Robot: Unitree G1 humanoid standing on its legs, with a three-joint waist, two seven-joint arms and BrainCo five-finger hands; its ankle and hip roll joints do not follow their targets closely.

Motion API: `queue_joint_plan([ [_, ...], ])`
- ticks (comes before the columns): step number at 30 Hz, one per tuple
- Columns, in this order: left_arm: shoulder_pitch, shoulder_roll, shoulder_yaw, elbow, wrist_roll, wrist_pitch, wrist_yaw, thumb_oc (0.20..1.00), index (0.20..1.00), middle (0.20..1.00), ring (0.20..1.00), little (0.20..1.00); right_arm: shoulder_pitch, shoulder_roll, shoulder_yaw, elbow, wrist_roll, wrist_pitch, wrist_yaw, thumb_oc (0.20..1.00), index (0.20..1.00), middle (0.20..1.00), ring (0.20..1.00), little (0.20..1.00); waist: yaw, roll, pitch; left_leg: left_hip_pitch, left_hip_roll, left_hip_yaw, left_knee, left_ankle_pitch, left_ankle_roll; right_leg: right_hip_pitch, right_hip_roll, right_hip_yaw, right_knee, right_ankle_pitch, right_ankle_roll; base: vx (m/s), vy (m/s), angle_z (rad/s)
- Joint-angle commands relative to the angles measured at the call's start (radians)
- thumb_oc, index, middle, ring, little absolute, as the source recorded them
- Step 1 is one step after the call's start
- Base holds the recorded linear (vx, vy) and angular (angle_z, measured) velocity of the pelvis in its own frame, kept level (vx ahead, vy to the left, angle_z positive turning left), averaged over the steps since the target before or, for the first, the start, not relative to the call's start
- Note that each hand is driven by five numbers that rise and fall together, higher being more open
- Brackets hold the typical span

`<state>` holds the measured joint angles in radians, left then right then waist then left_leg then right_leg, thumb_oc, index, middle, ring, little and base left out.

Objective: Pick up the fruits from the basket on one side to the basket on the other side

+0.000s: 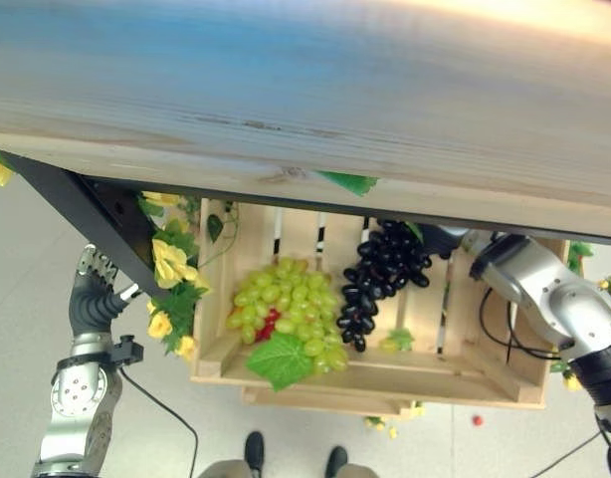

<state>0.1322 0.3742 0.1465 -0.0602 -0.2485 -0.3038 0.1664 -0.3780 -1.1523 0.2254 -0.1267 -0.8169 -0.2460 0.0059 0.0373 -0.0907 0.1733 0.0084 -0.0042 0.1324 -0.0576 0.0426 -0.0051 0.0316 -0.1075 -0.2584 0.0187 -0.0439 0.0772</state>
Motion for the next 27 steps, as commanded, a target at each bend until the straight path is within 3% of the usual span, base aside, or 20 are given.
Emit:
queue_joint_plan([
  [1, 0.007, 0.042, 0.061, -0.091, 0.045, -0.032, -0.029, 1.0, 1.0, 1.0, 1.0, 1.0, 0.011, -0.112, -0.117, -0.104, 0.257, -0.043, 0.074, 1.0, 1.0, 1.0, 1.0, 1.0, -0.031, -0.019, -0.021, 0.031, -0.009, 0.041, 0.049, -0.122, -0.01, 0.0, 0.017, 0.009, 0.044, -0.027, 0.051, 0.0, -0.01, 0.12],
  [2, 0.02, 0.04, 0.074, -0.095, 0.042, -0.031, -0.044, 1.0, 1.0, 1.0, 1.0, 1.0, 0.023, -0.184, -0.17, -0.166, 0.415, -0.069, 0.134, 1.0, 1.0, 1.0, 1.0, 1.0, -0.04, -0.031, -0.025, 0.032, -0.008, 0.044, 0.047, -0.12, -0.012, 0.0, 0.018, 0.01, 0.043, -0.025, 0.051, 0.0, -0.01, 0.08],
  [3, 0.019, 0.039, 0.071, -0.096, 0.041, -0.031, -0.046, 1.0, 1.0, 1.0, 1.0, 1.0, 0.044, -0.189, -0.195, -0.178, 0.427, -0.066, 0.145, 1.0, 1.0, 1.0, 1.0, 1.0, -0.037, -0.029, -0.025, 0.032, -0.008, 0.042, 0.046, -0.119, -0.012, -0.001, 0.018, 0.009, 0.042, -0.025, 0.051, 0.0, -0.013, 0.05],
  [7, 0.058, 0.024, 0.11, -0.104, 0.006, -0.045, -0.084, 1.0, 1.0, 1.0, 1.0, 1.0, 0.22, -0.269, -0.405, -0.199, 0.778, -0.082, 0.25, 1.0, 1.0, 1.0, 1.0, 1.0, -0.069, -0.046, -0.036, 0.036, -0.003, 0.049, 0.042, -0.118, -0.017, -0.003, 0.022, 0.012, 0.042, -0.019, 0.051, 0.0, 0.0, 0.0],
  [15, 0.066, 0.013, 0.143, -0.095, 0.001, -0.055, -0.082, 1.0, 1.0, 1.0, 1.0, 1.0, 0.491, -0.243, -0.66, -0.242, 0.798, -0.102, 0.283, 1.0, 1.0, 1.0, 1.0, 1.0, -0.073, -0.051, -0.046, 0.039, -0.002, 0.068, 0.038, -0.123, -0.016, -0.011, 0.026, 0.029, 0.042, -0.011, 0.056, 0.0, 0.002, -0.01],
  [20, 0.066, 0.005, 0.142, -0.089, -0.006, -0.06, -0.081, 1.0, 1.0, 1.0, 1.0, 1.0, 0.524, -0.181, -0.698, -0.244, 0.844, -0.105, 0.282, 1.0, 1.0, 1.0, 1.0, 1.0, -0.077, -0.045, -0.053, 0.042, -0.001, 0.075, 0.034, -0.125, -0.014, -0.017, 0.028, 0.041, 0.042, -0.009, 0.059, 0.01, 0.006, -0.09],
  [27, 0.06, 0.003, 0.141, -0.088, -0.009, -0.063, -0.077, 1.0, 1.0, 1.0, 1.0, 1.0, 0.49, -0.093, -0.656, -0.256, 0.859, -0.115, 0.267, 1.0, 1.0, 1.0, 1.0, 1.0, -0.077, -0.04, -0.054, 0.046, 0.0, 0.078, 0.029, -0.124, -0.013, -0.019, 0.031, 0.049, 0.04, -0.011, 0.057, 0.0, 0.001, -0.06],
])
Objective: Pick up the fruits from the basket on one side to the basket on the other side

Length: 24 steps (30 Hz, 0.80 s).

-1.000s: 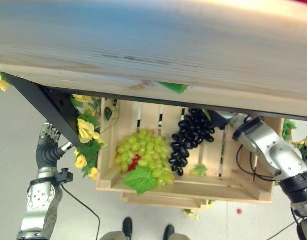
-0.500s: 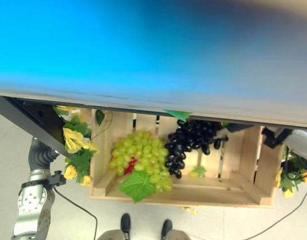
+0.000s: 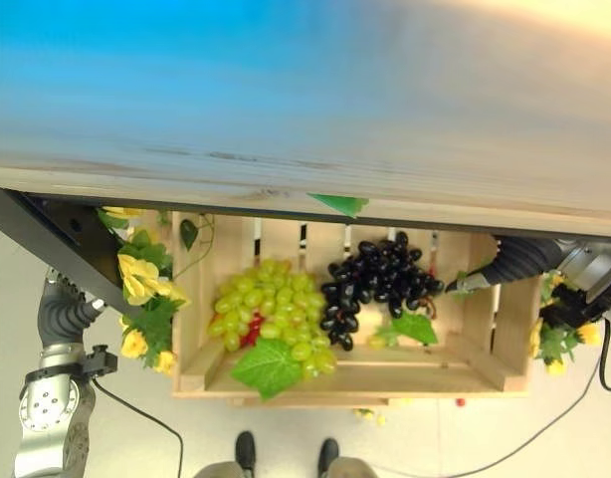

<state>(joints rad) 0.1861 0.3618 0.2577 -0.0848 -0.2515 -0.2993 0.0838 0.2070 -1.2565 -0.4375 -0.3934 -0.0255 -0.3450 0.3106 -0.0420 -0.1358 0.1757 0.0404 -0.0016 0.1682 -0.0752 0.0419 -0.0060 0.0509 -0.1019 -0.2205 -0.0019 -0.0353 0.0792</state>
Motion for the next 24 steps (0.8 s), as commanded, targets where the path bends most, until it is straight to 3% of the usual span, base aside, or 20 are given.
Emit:
queue_joint_plan([
  [1, 0.004, 0.015, 0.027, -0.063, -0.005, -0.067, 0.007, 1.0, 1.0, 1.0, 1.0, 1.0, -0.101, 0.033, 0.012, 0.009, 0.081, -0.015, -0.041, 1.0, 1.0, 1.0, 1.0, 1.0, 0.002, 0.007, -0.057, 0.014, -0.003, 0.042, 0.047, -0.124, -0.011, -0.037, 0.026, 0.012, 0.061, -0.02, 0.054, 0.0, -0.004, -0.03],
  [3, 0.001, 0.015, 0.027, -0.061, -0.007, -0.072, 0.012, 1.0, 1.0, 1.0, 1.0, 1.0, -0.117, 0.094, 0.032, 0.008, 0.097, -0.022, -0.059, 1.0, 1.0, 1.0, 1.0, 1.0, 0.002, 0.01, -0.057, 0.014, -0.005, 0.038, 0.046, -0.124, -0.01, -0.037, 0.026, 0.013, 0.06, -0.02, 0.054, 0.0, 0.0, 0.0],
  [5, -0.007, 0.013, 0.029, -0.051, -0.007, -0.077, 0.027, 1.0, 1.0, 1.0, 1.0, 1.0, -0.144, 0.269, 0.063, 0.027, 0.214, -0.024, -0.067, 1.0, 1.0, 1.0, 1.0, 1.0, -0.001, 0.02, -0.054, 0.023, -0.005, 0.036, 0.043, -0.131, -0.007, -0.031, 0.027, 0.014, 0.059, -0.026, 0.055, 0.0, 0.0, 0.0],
  [7, -0.012, 0.008, 0.035, -0.041, -0.013, -0.081, 0.035, 1.0, 1.0, 1.0, 1.0, 1.0, -0.147, 0.383, 0.081, 0.037, 0.23, -0.032, -0.079, 1.0, 1.0, 1.0, 1.0, 1.0, -0.003, 0.024, -0.056, 0.019, -0.008, 0.035, 0.042, -0.125, -0.003, -0.034, 0.026, 0.017, 0.058, -0.021, 0.053, 0.0, 0.0, 0.0],
  [8, -0.012, 0.012, 0.036, -0.04, -0.014, -0.081, 0.035, 1.0, 1.0, 1.0, 1.0, 1.0, -0.146, 0.388, 0.081, 0.035, 0.228, -0.032, -0.08, 1.0, 1.0, 1.0, 1.0, 1.0, -0.004, 0.021, -0.056, 0.019, -0.008, 0.035, 0.041, -0.125, -0.003, -0.034, 0.026, 0.017, 0.059, -0.021, 0.053, 0.0, 0.0, 0.0],
  [10, -0.018, 0.002, 0.041, -0.02, -0.014, -0.087, 0.053, 1.0, 1.0, 1.0, 1.0, 1.0, -0.129, 0.553, 0.102, 0.069, 0.322, -0.035, -0.081, 1.0, 1.0, 1.0, 1.0, 1.0, -0.007, 0.03, -0.053, 0.026, -0.009, 0.032, 0.041, -0.132, 0.0, -0.028, 0.025, 0.017, 0.064, -0.029, 0.051, 0.0, 0.0, 0.0],
  [15, -0.009, -0.013, 0.055, 0.005, -0.004, -0.097, 0.074, 1.0, 1.0, 1.0, 1.0, 1.0, -0.036, 0.749, 0.14, 0.078, 0.386, -0.045, -0.061, 1.0, 1.0, 1.0, 1.0, 1.0, -0.019, 0.037, -0.057, 0.024, -0.016, 0.033, 0.037, -0.126, 0.006, -0.036, 0.024, 0.026, 0.065, -0.023, 0.047, -0.02, 0.012, 0.0],
  [19, 0.003, -0.018, 0.049, 0.008, -0.001, -0.101, 0.077, 1.0, 1.0, 1.0, 1.0, 1.0, 0.006, 0.815, 0.173, 0.08, 0.437, -0.049, -0.061, 1.0, 1.0, 1.0, 1.0, 1.0, -0.026, 0.046, -0.049, 0.022, -0.024, 0.03, 0.034, -0.124, 0.012, -0.043, 0.019, 0.034, 0.071, -0.021, 0.049, -0.06, 0.052, -0.03],
  [24, 0.01, -0.017, 0.041, 0.008, 0.005, -0.114, 0.089, 1.0, 1.0, 1.0, 1.0, 1.0, 0.021, 0.835, 0.199, 0.091, 0.419, -0.057, -0.095, 1.0, 1.0, 1.0, 1.0, 1.0, -0.031, 0.056, -0.036, 0.013, -0.037, 0.035, 0.03, -0.12, 0.025, -0.071, 0.006, 0.046, 0.086, -0.006, 0.058, -0.11, 0.094, -0.05],
])
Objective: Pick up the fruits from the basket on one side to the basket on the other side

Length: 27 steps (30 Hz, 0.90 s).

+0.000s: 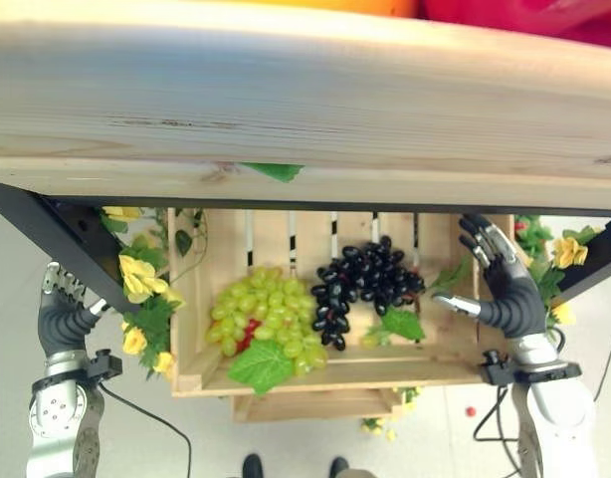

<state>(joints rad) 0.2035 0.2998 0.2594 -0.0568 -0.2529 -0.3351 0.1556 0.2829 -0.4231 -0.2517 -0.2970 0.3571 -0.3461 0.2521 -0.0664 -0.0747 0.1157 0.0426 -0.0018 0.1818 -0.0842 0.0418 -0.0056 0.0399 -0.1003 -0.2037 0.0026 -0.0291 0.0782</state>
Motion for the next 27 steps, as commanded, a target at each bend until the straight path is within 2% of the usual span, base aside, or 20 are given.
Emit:
queue_joint_plan([
  [1, -0.014, 0.046, 0.029, -0.023, 0.005, -0.087, 0.025, 1.0, 1.0, 1.0, 1.0, 1.0, -0.06, 0.009, 0.028, 0.016, 0.024, -0.06, -0.063, 1.0, 1.0, 1.0, 1.0, 1.0, -0.007, 0.004, 0.036, 0.006, -0.043, 0.022, 0.038, -0.118, 0.031, -0.086, -0.004, 0.039, 0.104, -0.001, 0.065, -0.09, 0.079, -0.17],
  [5, -0.024, 0.05, 0.013, -0.026, 0.013, -0.1, 0.032, 1.0, 1.0, 1.0, 1.0, 1.0, -0.08, 0.02, 0.054, 0.047, -0.011, -0.066, -0.106, 1.0, 1.0, 1.0, 1.0, 1.0, 0.003, 0.013, 0.054, 0.003, -0.046, 0.033, 0.035, -0.11, 0.042, -0.137, -0.022, 0.043, 0.184, 0.011, 0.08, -0.18, 0.111, -0.24],
  [6, -0.037, 0.065, 0.011, -0.018, 0.021, -0.106, 0.046, 1.0, 1.0, 1.0, 1.0, 1.0, -0.104, 0.03, 0.08, 0.068, -0.038, -0.071, -0.137, 1.0, 1.0, 1.0, 1.0, 1.0, 0.018, 0.026, 0.077, -0.01, -0.033, 0.037, 0.043, -0.094, 0.049, -0.164, -0.03, 0.021, 0.333, -0.015, 0.092, -0.18, 0.043, -0.16],
  [7, -0.039, 0.065, 0.011, -0.017, 0.021, -0.106, 0.046, 1.0, 1.0, 1.0, 1.0, 1.0, -0.106, 0.03, 0.08, 0.068, -0.039, -0.071, -0.138, 1.0, 1.0, 1.0, 1.0, 1.0, 0.018, 0.024, 0.077, -0.014, -0.033, 0.039, 0.044, -0.091, 0.049, -0.171, -0.031, 0.022, 0.339, -0.013, 0.091, -0.23, 0.046, -0.15],
  [9, -0.055, 0.077, 0.007, -0.013, 0.021, -0.113, 0.052, 1.0, 1.0, 1.0, 1.0, 1.0, -0.11, 0.03, 0.101, 0.081, -0.05, -0.078, -0.147, 1.0, 1.0, 1.0, 1.0, 1.0, 0.029, 0.036, 0.074, -0.039, -0.021, 0.035, 0.062, -0.081, 0.053, -0.148, -0.033, 0.017, 0.442, -0.055, 0.081, -0.15, -0.033, -0.13],
  [10, -0.061, 0.083, 0.0, -0.019, 0.02, -0.118, 0.045, 1.0, 1.0, 1.0, 1.0, 1.0, -0.1, 0.018, 0.1, 0.074, -0.096, -0.08, -0.149, 1.0, 1.0, 1.0, 1.0, 1.0, 0.033, 0.037, 0.066, -0.059, -0.022, 0.017, 0.078, -0.076, 0.061, -0.121, -0.039, 0.045, 0.587, -0.072, 0.077, -0.15, -0.061, 0.1],
  [11, -0.061, 0.083, 0.0, -0.02, 0.02, -0.118, 0.045, 1.0, 1.0, 1.0, 1.0, 1.0, -0.1, 0.018, 0.1, 0.073, -0.097, -0.079, -0.149, 1.0, 1.0, 1.0, 1.0, 1.0, 0.034, 0.038, 0.065, -0.063, -0.02, 0.018, 0.079, -0.074, 0.061, -0.126, -0.037, 0.045, 0.589, -0.069, 0.075, -0.15, -0.103, 0.47],
  [13, -0.064, 0.083, -0.012, -0.019, 0.014, -0.121, 0.042, 1.0, 1.0, 1.0, 1.0, 1.0, -0.096, 0.016, 0.097, 0.084, -0.122, -0.077, -0.158, 1.0, 1.0, 1.0, 1.0, 1.0, 0.05, 0.025, 0.045, -0.101, -0.028, -0.01, 0.097, -0.06, 0.057, -0.084, -0.033, 0.107, 0.622, -0.055, 0.073, -0.12, -0.172, 0.45],
  [14, -0.066, 0.082, -0.015, -0.015, 0.012, -0.122, 0.039, 1.0, 1.0, 1.0, 1.0, 1.0, -0.098, 0.015, 0.098, 0.086, -0.128, -0.079, -0.161, 1.0, 1.0, 1.0, 1.0, 1.0, 0.058, 0.02, 0.032, -0.124, -0.027, -0.01, 0.104, -0.052, 0.051, -0.055, -0.034, 0.116, 0.556, -0.047, 0.068, -0.24, -0.326, 0.29],
  [15, -0.081, 0.084, -0.026, 0.003, 0.004, -0.126, 0.043, 1.0, 1.0, 1.0, 1.0, 1.0, -0.104, 0.007, 0.104, 0.091, -0.131, -0.077, -0.166, 1.0, 1.0, 1.0, 1.0, 1.0, 0.08, 0.004, 0.02, -0.19, -0.024, -0.033, 0.128, -0.018, 0.032, 0.02, -0.011, 0.162, 0.432, -0.103, 0.056, -0.27, -0.329, 0.3],
  [16, -0.084, 0.084, -0.028, 0.008, 0.001, -0.126, 0.043, 1.0, 1.0, 1.0, 1.0, 1.0, -0.103, 0.006, 0.11, 0.092, -0.123, -0.076, -0.162, 1.0, 1.0, 1.0, 1.0, 1.0, 0.087, 0.001, 0.018, -0.216, -0.013, -0.037, 0.14, -0.005, 0.024, 0.041, 0.001, 0.169, 0.384, -0.149, 0.043, -0.22, -0.275, 0.31],
  [17, -0.084, 0.085, -0.029, 0.008, 0.001, -0.126, 0.042, 1.0, 1.0, 1.0, 1.0, 1.0, -0.103, 0.006, 0.11, 0.093, -0.123, -0.076, -0.161, 1.0, 1.0, 1.0, 1.0, 1.0, 0.086, 0.001, 0.017, -0.218, -0.013, -0.038, 0.143, -0.006, 0.022, 0.042, 0.002, 0.167, 0.38, -0.149, 0.042, -0.29, -0.306, 0.2],
  [18, -0.08, 0.079, -0.025, 0.01, 0.0, -0.126, 0.05, 1.0, 1.0, 1.0, 1.0, 1.0, -0.121, -0.007, 0.128, 0.094, -0.141, -0.073, -0.169, 1.0, 1.0, 1.0, 1.0, 1.0, 0.112, 0.004, 0.026, -0.257, 0.026, -0.039, 0.166, 0.016, 0.006, 0.054, 0.015, 0.128, 0.311, -0.223, 0.023, -0.21, -0.223, 0.11],
  [19, -0.081, 0.078, -0.025, 0.01, 0.001, -0.126, 0.05, 1.0, 1.0, 1.0, 1.0, 1.0, -0.123, -0.008, 0.129, 0.096, -0.142, -0.073, -0.17, 1.0, 1.0, 1.0, 1.0, 1.0, 0.111, 0.005, 0.027, -0.259, 0.028, -0.041, 0.168, 0.015, 0.004, 0.055, 0.017, 0.127, 0.308, -0.222, 0.021, -0.47, -0.466, -0.03],
  [20, -0.079, 0.07, -0.024, 0.008, -0.002, -0.124, 0.047, 1.0, 1.0, 1.0, 1.0, 1.0, -0.134, -0.019, 0.133, 0.094, -0.135, -0.075, -0.168, 1.0, 1.0, 1.0, 1.0, 1.0, 0.132, 0.016, 0.055, -0.298, 0.08, -0.06, 0.176, 0.082, -0.031, 0.047, 0.065, 0.11, 0.274, -0.254, -0.002, -0.26, -0.254, -0.17],
  [21, -0.079, 0.069, -0.024, 0.008, -0.002, -0.124, 0.047, 1.0, 1.0, 1.0, 1.0, 1.0, -0.134, -0.019, 0.133, 0.094, -0.134, -0.075, -0.168, 1.0, 1.0, 1.0, 1.0, 1.0, 0.131, 0.018, 0.055, -0.298, 0.081, -0.061, 0.176, 0.083, -0.031, 0.047, 0.066, 0.109, 0.273, -0.253, -0.003, -0.37, -0.39, 0.03],
  [23, -0.072, 0.054, -0.05, 0.012, -0.006, -0.123, 0.026, 1.0, 1.0, 1.0, 1.0, 1.0, -0.126, -0.033, 0.114, 0.086, -0.125, -0.08, -0.158, 1.0, 1.0, 1.0, 1.0, 1.0, 0.134, 0.027, 0.09, -0.319, 0.112, -0.108, 0.138, 0.146, -0.078, 0.06, 0.11, 0.079, 0.208, -0.253, -0.027, -0.37, -0.377, 0.36],
  [25, -0.074, 0.047, -0.059, 0.018, -0.009, -0.124, 0.024, 1.0, 1.0, 1.0, 1.0, 1.0, -0.128, -0.039, 0.109, 0.089, -0.124, -0.084, -0.162, 1.0, 1.0, 1.0, 1.0, 1.0, 0.127, 0.038, 0.096, -0.321, 0.125, -0.114, 0.105, 0.163, -0.092, 0.066, 0.129, 0.064, 0.173, -0.231, -0.033, -0.29, -0.241, 0.73],
  [26, -0.079, 0.043, -0.073, 0.033, -0.015, -0.119, 0.015, 1.0, 1.0, 1.0, 1.0, 1.0, -0.129, -0.046, 0.092, 0.093, -0.127, -0.089, -0.177, 1.0, 1.0, 1.0, 1.0, 1.0, 0.11, 0.037, 0.103, -0.316, 0.142, -0.058, 0.081, 0.155, -0.093, 0.067, 0.134, 0.033, 0.145, -0.207, -0.037, -0.15, -0.111, 0.59],
  [27, -0.079, 0.043, -0.073, 0.033, -0.015, -0.119, 0.015, 1.0, 1.0, 1.0, 1.0, 1.0, -0.129, -0.046, 0.092, 0.093, -0.127, -0.089, -0.177, 1.0, 1.0, 1.0, 1.0, 1.0, 0.109, 0.038, 0.103, -0.316, 0.141, -0.059, 0.081, 0.155, -0.093, 0.068, 0.134, 0.032, 0.144, -0.207, -0.037, -0.36, -0.21, 0.71],
])
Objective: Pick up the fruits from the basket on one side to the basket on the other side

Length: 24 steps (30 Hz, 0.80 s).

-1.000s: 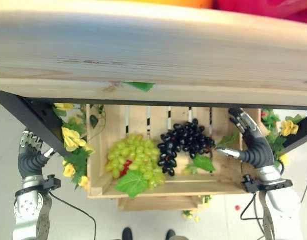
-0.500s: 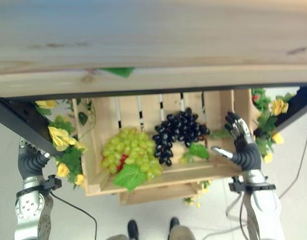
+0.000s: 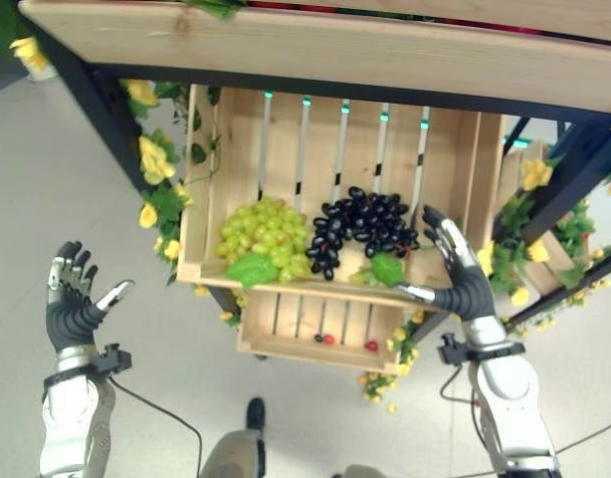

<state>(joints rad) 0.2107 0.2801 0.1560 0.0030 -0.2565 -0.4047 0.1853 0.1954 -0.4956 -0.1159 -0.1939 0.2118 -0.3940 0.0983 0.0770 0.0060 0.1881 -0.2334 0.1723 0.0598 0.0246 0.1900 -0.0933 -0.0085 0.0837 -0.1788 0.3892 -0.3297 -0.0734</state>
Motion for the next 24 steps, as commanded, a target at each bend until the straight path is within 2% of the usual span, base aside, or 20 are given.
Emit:
queue_joint_plan([
  [1, -0.095, 0.069, 0.022, -0.024, -0.004, -0.043, -0.02, 1.0, 1.0, 1.0, 1.0, 1.0, -0.044, 0.023, -0.055, -0.011, 0.022, -0.044, -0.037, 1.0, 1.0, 1.0, 1.0, 1.0, -0.056, -0.059, 0.033, -0.027, -0.023, 0.159, 0.06, -0.039, 0.007, 0.113, -0.058, -0.022, -0.282, 0.129, 0.11, -0.21, -0.102, 0.55],
  [2, -0.096, 0.068, 0.022, -0.024, -0.004, -0.043, -0.02, 1.0, 1.0, 1.0, 1.0, 1.0, -0.044, 0.023, -0.055, -0.011, 0.022, -0.044, -0.037, 1.0, 1.0, 1.0, 1.0, 1.0, -0.056, -0.058, 0.033, -0.029, -0.022, 0.158, 0.063, -0.04, 0.007, 0.112, -0.056, -0.022, -0.284, 0.13, 0.11, -0.4, -0.198, 0.91],
  [3, -0.09, 0.067, 0.028, -0.036, -0.008, -0.046, -0.035, 1.0, 1.0, 1.0, 1.0, 1.0, -0.031, 0.026, -0.062, -0.021, 0.026, -0.045, -0.032, 1.0, 1.0, 1.0, 1.0, 1.0, -0.066, -0.075, 0.033, -0.011, -0.038, 0.172, 0.172, -0.101, 0.019, 0.11, -0.07, -0.045, -0.316, 0.152, 0.108, -0.2, -0.096, 0.64],
  [4, -0.09, 0.067, 0.029, -0.036, -0.008, -0.046, -0.035, 1.0, 1.0, 1.0, 1.0, 1.0, -0.031, 0.026, -0.062, -0.021, 0.026, -0.044, -0.032, 1.0, 1.0, 1.0, 1.0, 1.0, -0.067, -0.073, 0.031, -0.015, -0.036, 0.17, 0.174, -0.099, 0.02, 0.108, -0.068, -0.047, -0.318, 0.157, 0.107, -0.35, -0.159, 0.77],
  [5, -0.091, 0.071, 0.032, -0.039, -0.012, -0.049, -0.049, 1.0, 1.0, 1.0, 1.0, 1.0, -0.011, 0.033, -0.069, -0.023, 0.039, -0.045, -0.017, 1.0, 1.0, 1.0, 1.0, 1.0, -0.085, -0.094, 0.021, -0.014, -0.041, 0.194, 0.336, -0.18, 0.032, 0.104, -0.089, -0.08, -0.339, 0.172, 0.102, -0.19, -0.071, 0.48],
  [7, -0.092, 0.073, 0.035, -0.041, -0.008, -0.047, -0.053, 1.0, 1.0, 1.0, 1.0, 1.0, 0.004, 0.046, -0.074, -0.032, 0.047, -0.044, -0.001, 1.0, 1.0, 1.0, 1.0, 1.0, -0.099, -0.096, 0.003, 0.027, -0.037, 0.197, 0.411, -0.212, 0.035, 0.097, -0.093, -0.109, -0.351, 0.183, 0.097, -0.14, -0.052, 0.75],
  [11, -0.096, 0.072, 0.035, -0.045, -0.009, -0.051, -0.049, 1.0, 1.0, 1.0, 1.0, 1.0, 0.021, 0.06, -0.071, -0.042, 0.072, -0.045, 0.018, 1.0, 1.0, 1.0, 1.0, 1.0, -0.119, -0.088, -0.01, 0.113, -0.043, 0.193, 0.434, -0.249, 0.024, 0.087, -0.101, -0.156, -0.36, 0.201, 0.101, -0.08, 0.04, 0.71],
  [13, -0.101, 0.064, 0.02, -0.049, -0.01, -0.051, -0.05, 1.0, 1.0, 1.0, 1.0, 1.0, 0.015, 0.06, -0.071, -0.035, 0.07, -0.049, 0.007, 1.0, 1.0, 1.0, 1.0, 1.0, -0.145, -0.068, -0.025, 0.215, -0.014, 0.223, 0.358, -0.28, 0.017, 0.071, -0.12, -0.213, -0.352, 0.213, 0.113, -0.13, 0.217, 0.77],
  [15, -0.101, 0.064, 0.014, -0.05, -0.008, -0.05, -0.051, 1.0, 1.0, 1.0, 1.0, 1.0, 0.018, 0.062, -0.076, -0.035, 0.066, -0.051, 0.002, 1.0, 1.0, 1.0, 1.0, 1.0, -0.156, -0.061, -0.032, 0.255, -0.012, 0.242, 0.323, -0.291, 0.014, 0.063, -0.126, -0.23, -0.346, 0.216, 0.117, -0.05, 0.174, 0.78],
  [16, -0.108, 0.067, 0.0, -0.048, -0.002, -0.049, -0.051, 1.0, 1.0, 1.0, 1.0, 1.0, 0.022, 0.061, -0.083, -0.032, 0.06, -0.055, -0.009, 1.0, 1.0, 1.0, 1.0, 1.0, -0.168, -0.051, -0.034, 0.259, 0.007, 0.252, 0.285, -0.307, -0.002, 0.069, -0.131, -0.234, -0.35, 0.21, 0.13, -0.02, 0.262, 0.96],
  [17, -0.109, 0.066, -0.005, -0.047, 0.0, -0.048, -0.057, 1.0, 1.0, 1.0, 1.0, 1.0, 0.025, 0.068, -0.086, -0.029, 0.058, -0.056, -0.011, 1.0, 1.0, 1.0, 1.0, 1.0, -0.178, -0.044, -0.042, 0.291, -0.005, 0.283, 0.194, -0.335, -0.002, 0.057, -0.15, -0.259, -0.343, 0.229, 0.145, -0.02, 0.262, 0.95],
  [19, -0.108, 0.065, -0.005, -0.047, 0.0, -0.048, -0.057, 1.0, 1.0, 1.0, 1.0, 1.0, 0.025, 0.068, -0.086, -0.029, 0.058, -0.056, -0.011, 1.0, 1.0, 1.0, 1.0, 1.0, -0.178, -0.045, -0.042, 0.293, -0.007, 0.283, 0.19, -0.333, -0.001, 0.057, -0.151, -0.259, -0.343, 0.229, 0.146, -0.04, 0.213, 0.6],
  [20, -0.096, 0.078, -0.002, -0.074, 0.012, -0.046, -0.065, 1.0, 1.0, 1.0, 1.0, 1.0, 0.031, 0.067, -0.079, -0.033, 0.048, -0.05, -0.002, 1.0, 1.0, 1.0, 1.0, 1.0, -0.17, -0.047, -0.045, 0.3, -0.05, 0.27, 0.138, -0.356, 0.012, 0.04, -0.179, -0.27, -0.341, 0.263, 0.165, -0.07, 0.334, 0.47],
  [24, -0.08, 0.095, 0.016, -0.085, 0.042, -0.046, -0.059, 1.0, 1.0, 1.0, 1.0, 1.0, 0.017, 0.071, -0.054, -0.019, 0.035, -0.038, 0.001, 1.0, 1.0, 1.0, 1.0, 1.0, -0.145, -0.047, -0.034, 0.3, -0.086, 0.254, 0.113, -0.368, 0.037, 0.012, -0.216, -0.273, -0.307, 0.283, 0.19, -0.07, 0.256, 0.43],
])
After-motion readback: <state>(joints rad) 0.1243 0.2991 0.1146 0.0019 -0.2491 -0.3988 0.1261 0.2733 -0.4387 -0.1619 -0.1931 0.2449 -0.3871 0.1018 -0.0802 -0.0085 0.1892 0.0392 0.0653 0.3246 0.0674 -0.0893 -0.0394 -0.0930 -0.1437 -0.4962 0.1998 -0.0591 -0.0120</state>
